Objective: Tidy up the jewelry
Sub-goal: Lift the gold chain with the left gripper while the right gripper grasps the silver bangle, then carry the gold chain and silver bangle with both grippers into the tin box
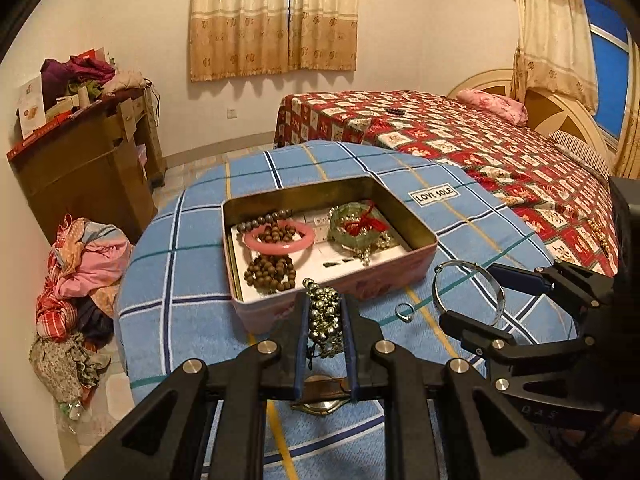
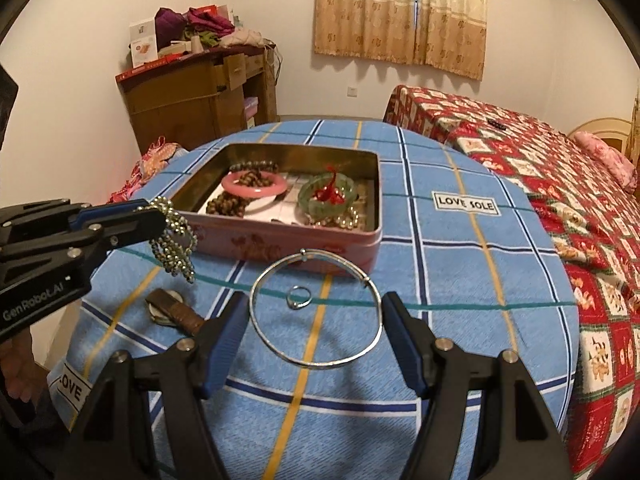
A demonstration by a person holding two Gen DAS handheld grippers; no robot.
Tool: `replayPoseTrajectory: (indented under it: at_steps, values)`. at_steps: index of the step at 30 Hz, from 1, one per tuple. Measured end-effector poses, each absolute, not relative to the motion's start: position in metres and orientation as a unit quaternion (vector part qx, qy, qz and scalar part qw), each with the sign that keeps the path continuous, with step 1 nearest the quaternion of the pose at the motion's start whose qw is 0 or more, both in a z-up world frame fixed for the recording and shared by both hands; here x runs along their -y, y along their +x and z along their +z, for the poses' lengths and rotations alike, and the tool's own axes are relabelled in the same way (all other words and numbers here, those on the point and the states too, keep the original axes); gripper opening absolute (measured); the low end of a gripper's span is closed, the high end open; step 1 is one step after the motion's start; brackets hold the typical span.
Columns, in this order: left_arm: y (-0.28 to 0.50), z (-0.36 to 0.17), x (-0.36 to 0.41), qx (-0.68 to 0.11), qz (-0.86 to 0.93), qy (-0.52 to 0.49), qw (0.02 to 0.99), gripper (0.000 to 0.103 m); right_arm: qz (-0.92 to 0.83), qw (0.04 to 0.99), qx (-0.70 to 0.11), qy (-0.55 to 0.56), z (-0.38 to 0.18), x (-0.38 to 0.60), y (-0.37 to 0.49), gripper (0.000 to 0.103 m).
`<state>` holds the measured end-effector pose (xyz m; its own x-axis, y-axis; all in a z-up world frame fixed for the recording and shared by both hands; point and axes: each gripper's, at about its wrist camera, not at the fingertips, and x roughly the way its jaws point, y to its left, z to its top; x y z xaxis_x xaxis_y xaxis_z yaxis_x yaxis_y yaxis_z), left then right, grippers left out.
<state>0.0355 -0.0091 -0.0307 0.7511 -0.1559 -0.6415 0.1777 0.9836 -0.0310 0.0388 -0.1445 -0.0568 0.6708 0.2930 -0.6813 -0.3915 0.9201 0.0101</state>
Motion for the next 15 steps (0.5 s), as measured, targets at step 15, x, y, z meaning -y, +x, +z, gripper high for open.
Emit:
replayPoseTrajectory:
  at_steps: [15]
  values:
    - [0.048,-0.005,0.0,-0.314,-0.077,0.015,0.946,0.016,0.192,0.924,-0.324,-0.074,-0.027,0.143,0.057,0.07]
